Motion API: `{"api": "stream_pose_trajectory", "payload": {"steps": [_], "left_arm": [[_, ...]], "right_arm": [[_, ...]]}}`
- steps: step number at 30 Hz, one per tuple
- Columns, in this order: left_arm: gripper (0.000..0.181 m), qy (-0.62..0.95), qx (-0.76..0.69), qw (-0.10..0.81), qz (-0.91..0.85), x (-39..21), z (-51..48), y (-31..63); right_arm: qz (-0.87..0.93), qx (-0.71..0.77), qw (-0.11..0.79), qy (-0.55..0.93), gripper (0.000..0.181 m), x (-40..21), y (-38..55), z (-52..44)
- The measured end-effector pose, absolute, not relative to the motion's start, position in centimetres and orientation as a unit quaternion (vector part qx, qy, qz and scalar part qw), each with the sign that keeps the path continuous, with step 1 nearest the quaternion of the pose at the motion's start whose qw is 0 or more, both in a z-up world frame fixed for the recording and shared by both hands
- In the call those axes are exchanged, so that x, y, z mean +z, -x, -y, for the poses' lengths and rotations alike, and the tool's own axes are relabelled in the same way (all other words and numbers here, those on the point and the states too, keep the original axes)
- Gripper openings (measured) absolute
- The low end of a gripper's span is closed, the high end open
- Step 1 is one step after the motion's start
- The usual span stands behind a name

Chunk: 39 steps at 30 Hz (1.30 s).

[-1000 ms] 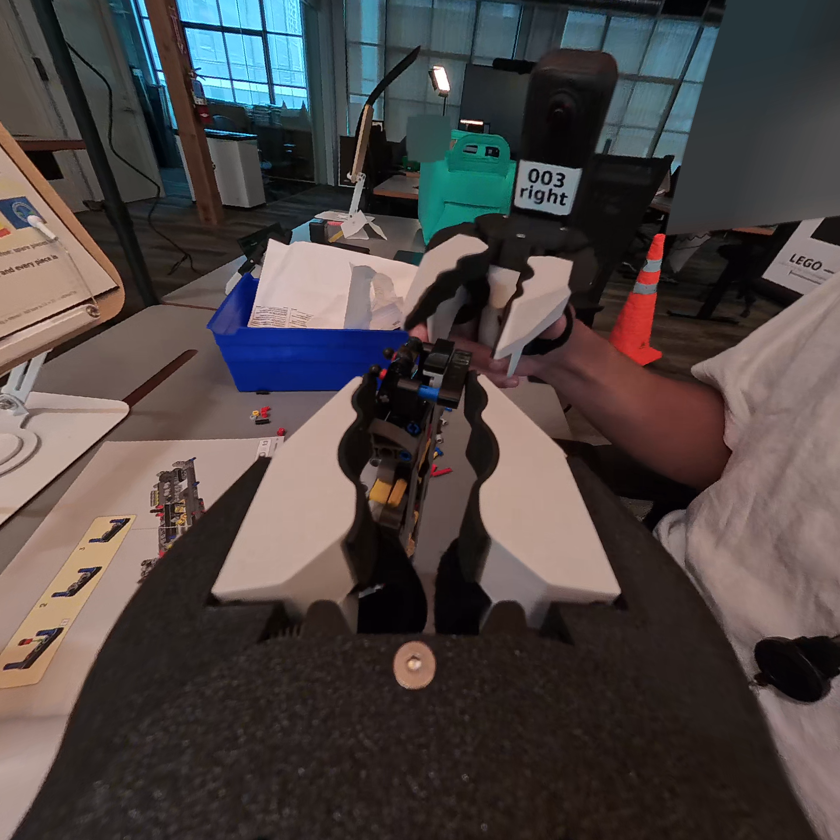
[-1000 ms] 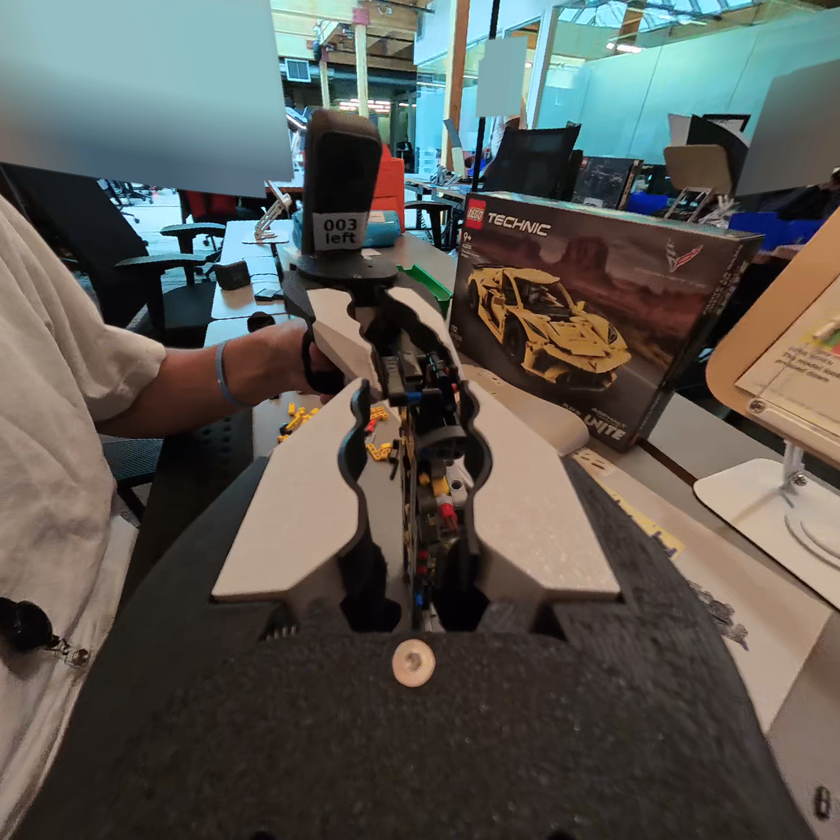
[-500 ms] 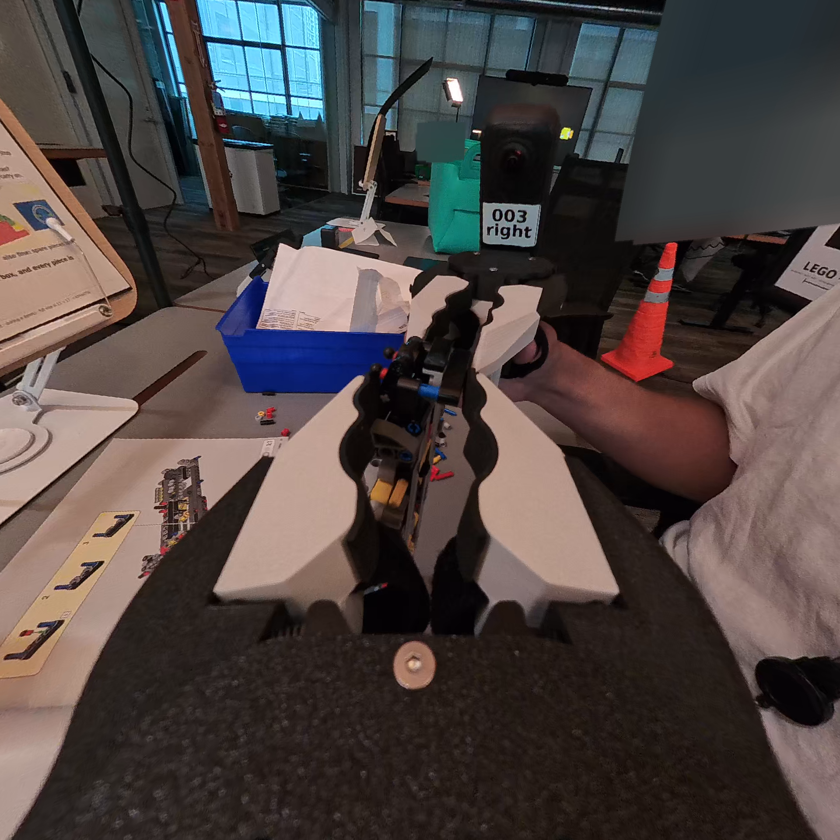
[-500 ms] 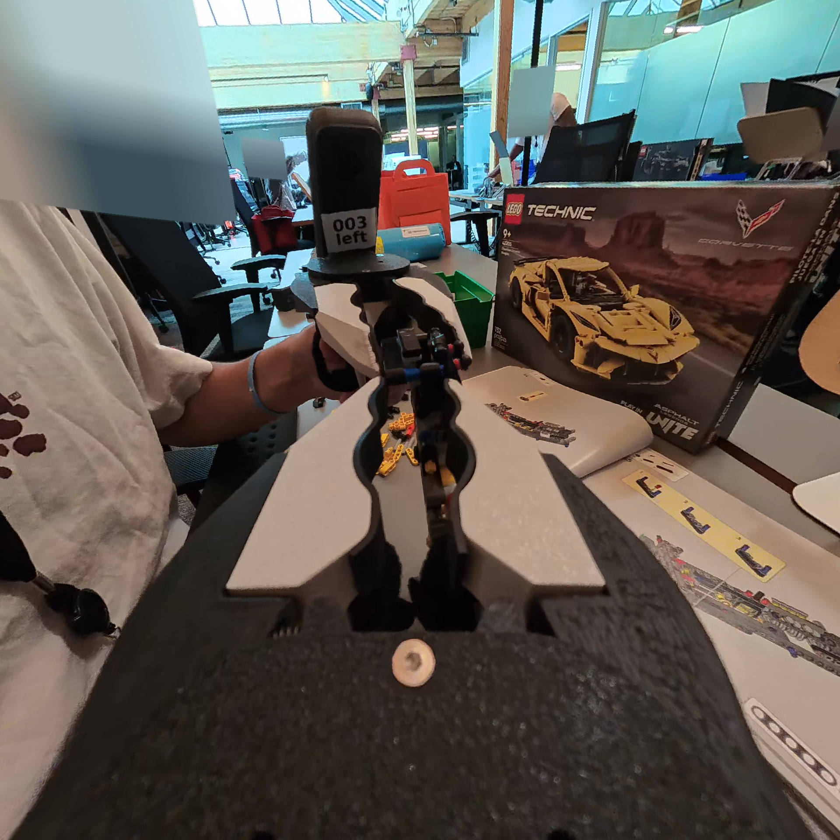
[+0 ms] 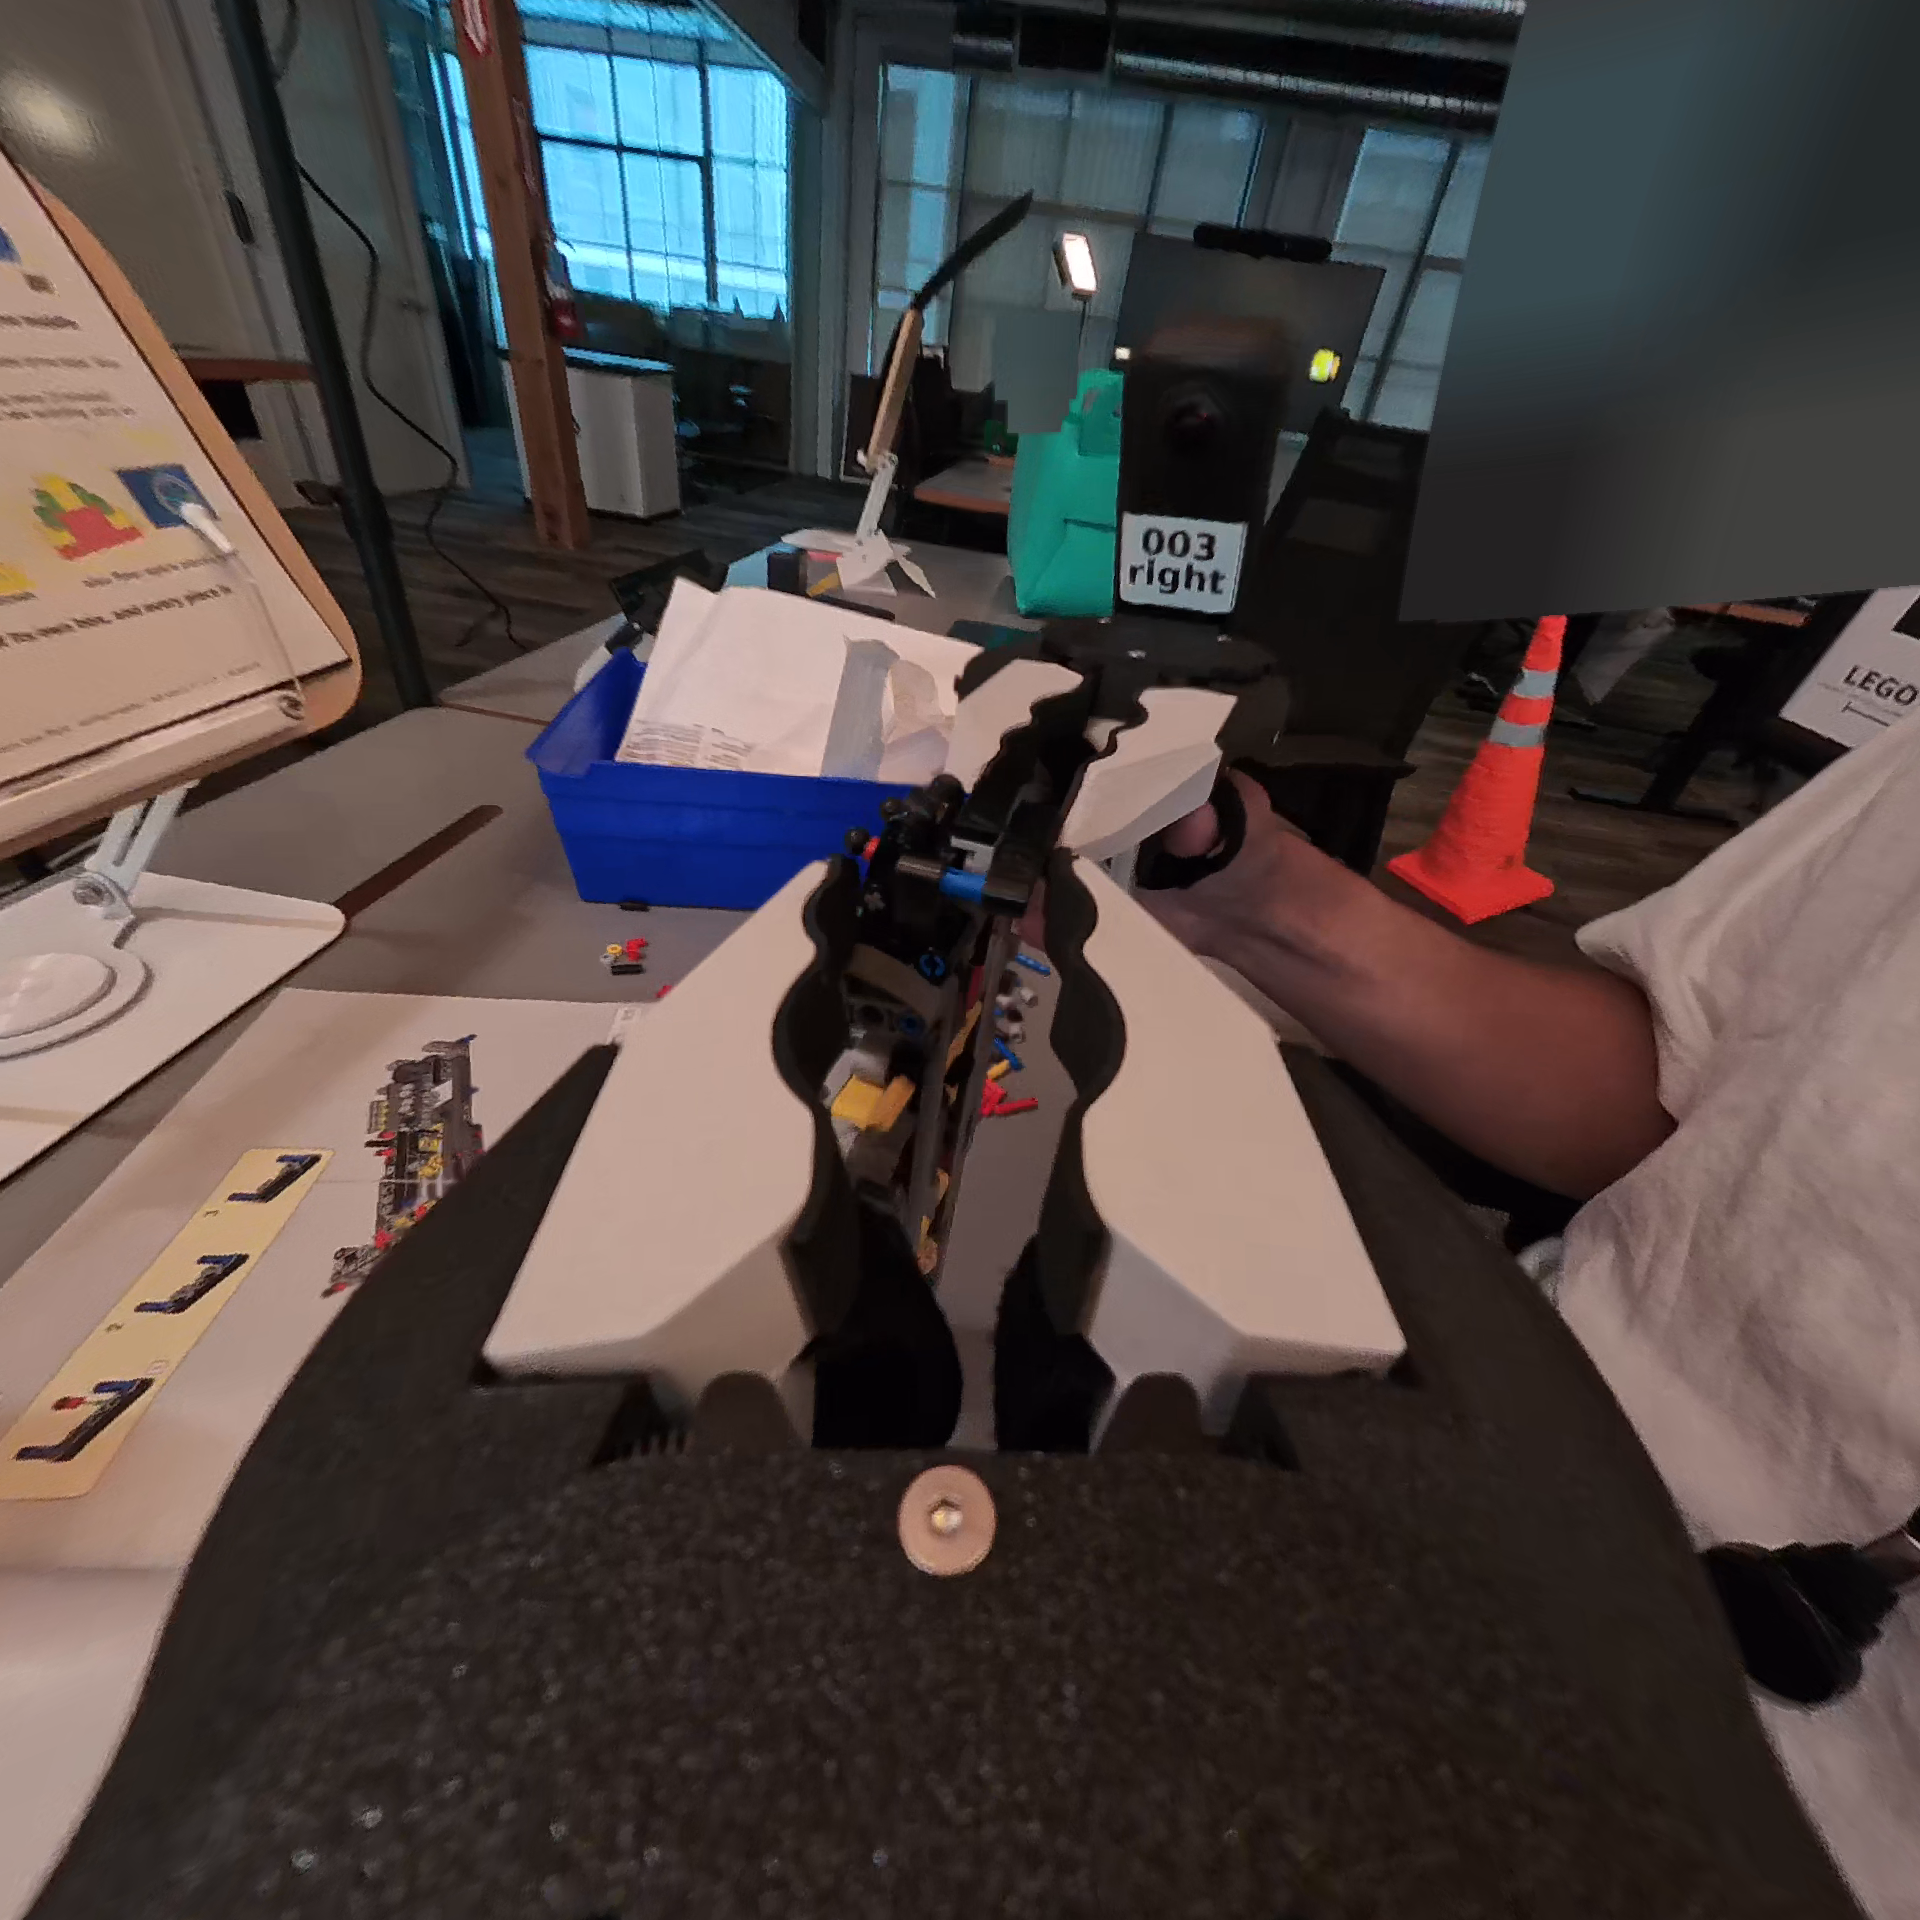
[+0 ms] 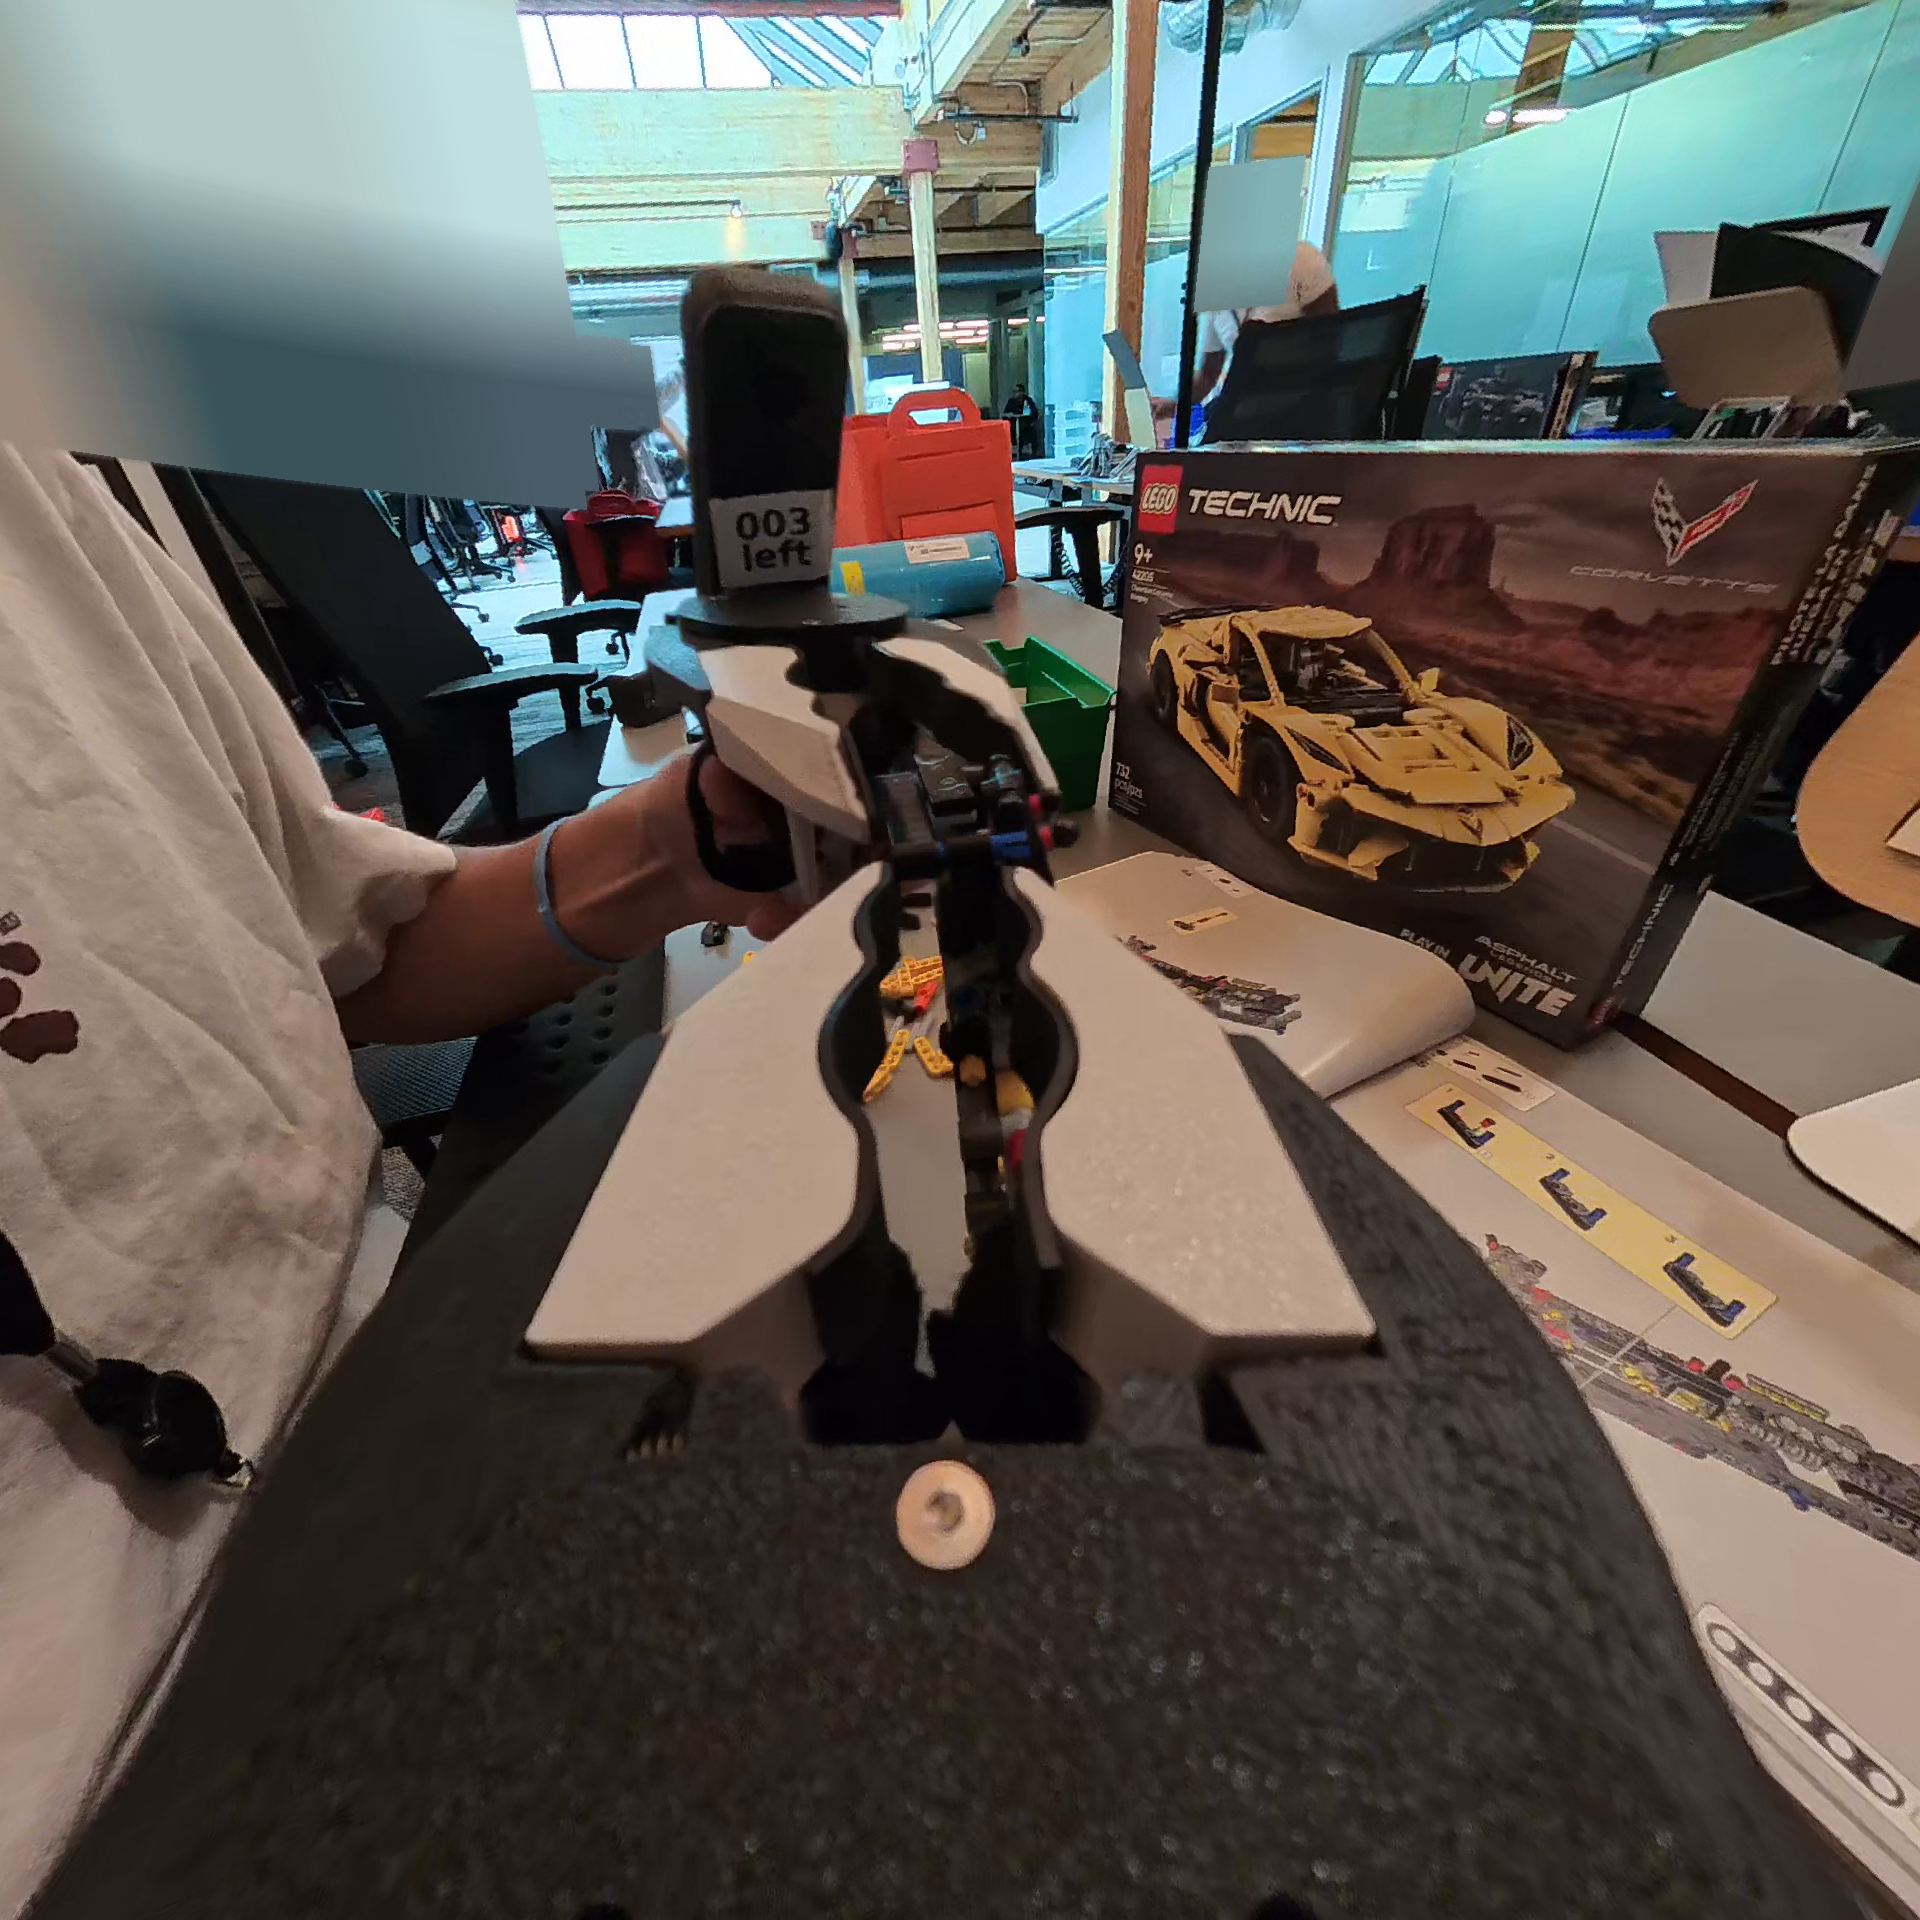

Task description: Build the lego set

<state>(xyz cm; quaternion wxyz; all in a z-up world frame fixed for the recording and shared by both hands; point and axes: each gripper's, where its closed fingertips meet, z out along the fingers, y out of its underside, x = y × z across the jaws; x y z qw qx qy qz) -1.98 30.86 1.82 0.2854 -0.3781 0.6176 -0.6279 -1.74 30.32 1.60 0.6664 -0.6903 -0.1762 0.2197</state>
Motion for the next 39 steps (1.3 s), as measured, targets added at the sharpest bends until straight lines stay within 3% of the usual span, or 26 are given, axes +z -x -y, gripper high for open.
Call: {"api": "stream_pose_trajectory", "payload": {"steps": [2, 6, 8, 39], "left_arm": [[0.027, 0.372, -0.641, 0.277, -0.611, 2.0, -30.8, 2.7], [0.032, 0.370, -0.627, 0.278, -0.627, 1.4, -30.9, 2.8], [0.023, 0.358, -0.629, 0.273, -0.634, 1.6, -30.7, 3.1], [0.015, 0.310, -0.651, 0.293, -0.628, 1.2, -29.6, 3.9]], "right_arm": [[0.175, 0.224, 0.667, 0.689, 0.017, 1.6, 1.8, -30.2], [0.190, 0.226, 0.669, 0.682, 0.017, 1.6, 2.2, -30.1], [0.189, 0.237, 0.667, 0.680, 0.017, 1.6, 2.2, -30.0], [0.207, 0.219, 0.659, 0.689, 0.013, 1.1, 2.9, -28.9]]}}
